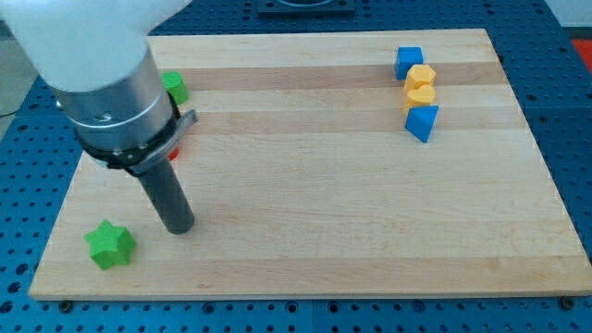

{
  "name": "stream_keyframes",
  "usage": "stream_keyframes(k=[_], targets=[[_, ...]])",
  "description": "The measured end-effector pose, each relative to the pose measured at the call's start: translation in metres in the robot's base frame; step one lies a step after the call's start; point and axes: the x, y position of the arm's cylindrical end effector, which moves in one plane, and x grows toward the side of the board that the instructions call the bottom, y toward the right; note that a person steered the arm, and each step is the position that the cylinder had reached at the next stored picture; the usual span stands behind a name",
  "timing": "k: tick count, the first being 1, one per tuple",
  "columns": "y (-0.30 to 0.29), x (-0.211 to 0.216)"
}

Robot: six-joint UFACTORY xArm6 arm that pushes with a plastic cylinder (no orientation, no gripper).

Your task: Place green star at the bottom left

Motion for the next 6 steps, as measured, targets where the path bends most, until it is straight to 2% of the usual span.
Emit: stream_keyframes(k=[1,6], targets=[[-0.013,0.022],[-0.067,0.026]])
